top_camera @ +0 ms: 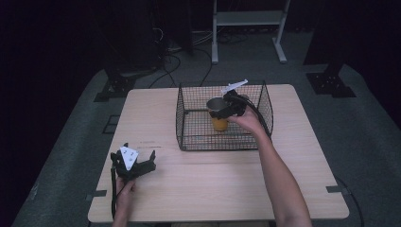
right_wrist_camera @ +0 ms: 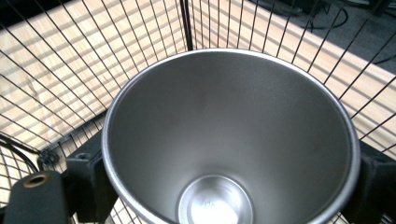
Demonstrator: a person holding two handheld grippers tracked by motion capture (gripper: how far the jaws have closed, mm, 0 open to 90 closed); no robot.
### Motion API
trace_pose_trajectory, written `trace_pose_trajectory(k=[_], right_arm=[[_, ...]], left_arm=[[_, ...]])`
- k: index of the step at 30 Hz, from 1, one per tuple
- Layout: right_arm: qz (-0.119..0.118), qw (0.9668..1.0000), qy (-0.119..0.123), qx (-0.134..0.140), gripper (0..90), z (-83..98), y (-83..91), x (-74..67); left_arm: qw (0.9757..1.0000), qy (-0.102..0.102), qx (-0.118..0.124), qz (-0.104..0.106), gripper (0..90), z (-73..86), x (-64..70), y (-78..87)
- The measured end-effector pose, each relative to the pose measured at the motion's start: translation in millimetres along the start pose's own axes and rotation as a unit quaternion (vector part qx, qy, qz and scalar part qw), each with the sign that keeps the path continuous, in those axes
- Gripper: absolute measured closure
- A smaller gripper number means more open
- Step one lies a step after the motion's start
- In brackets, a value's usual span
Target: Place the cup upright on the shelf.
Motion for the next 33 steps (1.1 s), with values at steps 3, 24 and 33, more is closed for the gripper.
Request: trace_pose_trajectory(k=[3, 24, 33], right_arm=[[0.008, 0.9999, 0.005, -0.012, 11.2, 1.6, -2.0, -0.1], [0.017, 0.9996, 0.019, -0.015, 7.4, 1.0, 0.1, -1.1], [0.016, 0.9995, 0.022, -0.016, 5.1, 2.6, -0.2, -2.9]], left_arm=[[1.0000, -0.001, 0.000, 0.000, 0.0, 0.0, 0.3, 0.0], [1.0000, -0.003, 0.000, 0.001, 0.0, 0.1, 0.7, 0.2], [1.0000, -0.003, 0.000, 0.001, 0.0, 0.1, 0.9, 0.2]])
Point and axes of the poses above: each handheld gripper's, and its own axes: y roughly backward along the jaws, z roughly out of its underside, x roughly to its right, the point moved 6 cm from there along -y, roughly forward along the jaws, and after that the axes turned 7 degrees about y, right-handed, at the moved point
